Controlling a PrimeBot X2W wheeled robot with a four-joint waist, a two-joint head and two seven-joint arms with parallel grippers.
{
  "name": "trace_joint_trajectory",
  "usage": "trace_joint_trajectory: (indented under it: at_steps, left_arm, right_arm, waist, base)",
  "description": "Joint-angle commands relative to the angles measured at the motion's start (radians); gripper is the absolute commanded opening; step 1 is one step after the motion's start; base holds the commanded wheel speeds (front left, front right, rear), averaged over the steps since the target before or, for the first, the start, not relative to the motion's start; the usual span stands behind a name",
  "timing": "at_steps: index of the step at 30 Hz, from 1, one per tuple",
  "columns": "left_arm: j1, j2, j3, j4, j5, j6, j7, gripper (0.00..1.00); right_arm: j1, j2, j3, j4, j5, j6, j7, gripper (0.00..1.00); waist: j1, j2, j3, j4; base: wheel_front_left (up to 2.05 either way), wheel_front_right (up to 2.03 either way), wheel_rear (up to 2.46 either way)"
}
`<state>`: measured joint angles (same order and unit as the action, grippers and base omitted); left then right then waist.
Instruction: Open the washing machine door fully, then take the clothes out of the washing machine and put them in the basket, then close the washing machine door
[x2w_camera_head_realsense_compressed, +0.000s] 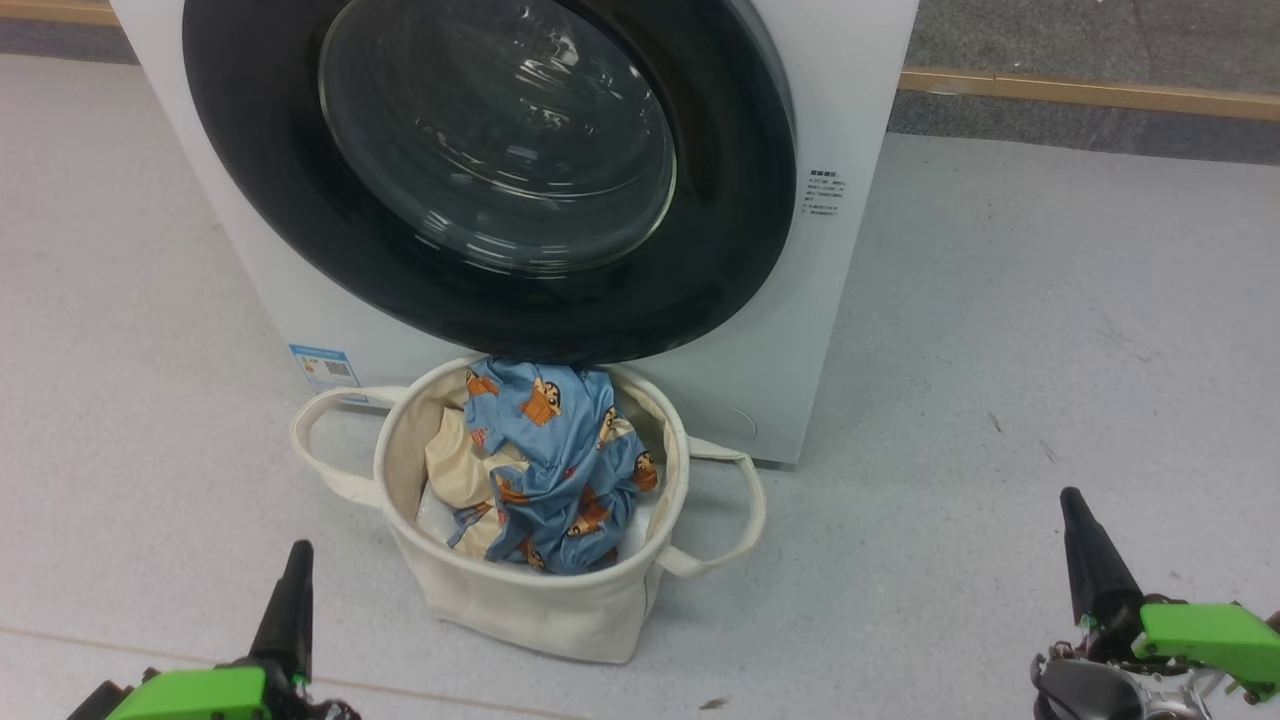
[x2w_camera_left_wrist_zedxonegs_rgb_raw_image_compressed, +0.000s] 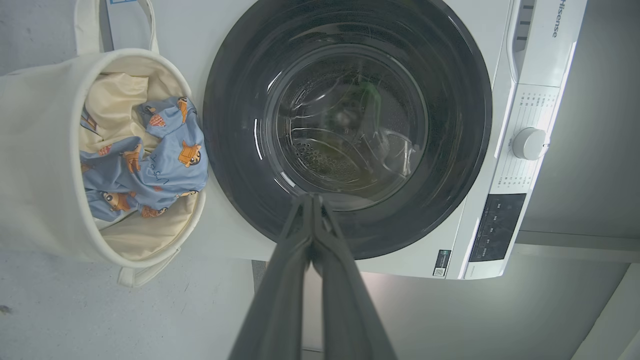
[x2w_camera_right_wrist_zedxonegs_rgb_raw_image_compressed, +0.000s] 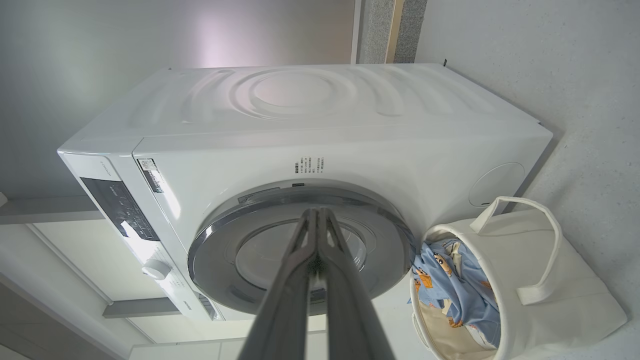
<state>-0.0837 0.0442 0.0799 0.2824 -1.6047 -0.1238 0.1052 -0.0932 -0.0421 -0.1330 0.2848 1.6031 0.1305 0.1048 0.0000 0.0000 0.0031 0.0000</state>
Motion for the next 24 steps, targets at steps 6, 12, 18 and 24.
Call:
trace_joint_trajectory:
  at_steps: [6, 12, 18, 24]
  left_arm:
    - [-0.024, 0.006, 0.034, -0.037, -0.004, -0.007, 0.008, 0.00]
    - [-0.024, 0.006, 0.034, -0.037, -0.004, -0.007, 0.008, 0.00]
    - [-0.024, 0.006, 0.034, -0.037, -0.004, -0.007, 0.008, 0.00]
    - [-0.024, 0.006, 0.034, -0.037, -0.004, -0.007, 0.008, 0.00]
  right_arm:
    - [-0.015, -0.008, 0.019, -0.040, 0.006, 0.000, 0.008, 0.00]
    - [-0.015, -0.008, 0.019, -0.040, 0.006, 0.000, 0.008, 0.00]
    - [-0.015, -0.008, 0.019, -0.040, 0.006, 0.000, 0.008, 0.00]
    - [-0.015, -0.008, 0.019, -0.040, 0.006, 0.000, 0.008, 0.00]
  waist:
    - [0.0000, 0.0000, 0.000, 0.000]
    - [0.0000, 0.0000, 0.000, 0.000]
    - [0.0000, 0.0000, 0.000, 0.000]
    - [0.0000, 0.0000, 0.000, 0.000]
  base:
    - [0.00, 0.00, 0.00]
    - [0.00, 0.00, 0.00]
    - [0.00, 0.00, 0.00]
    - [0.00, 0.00, 0.00]
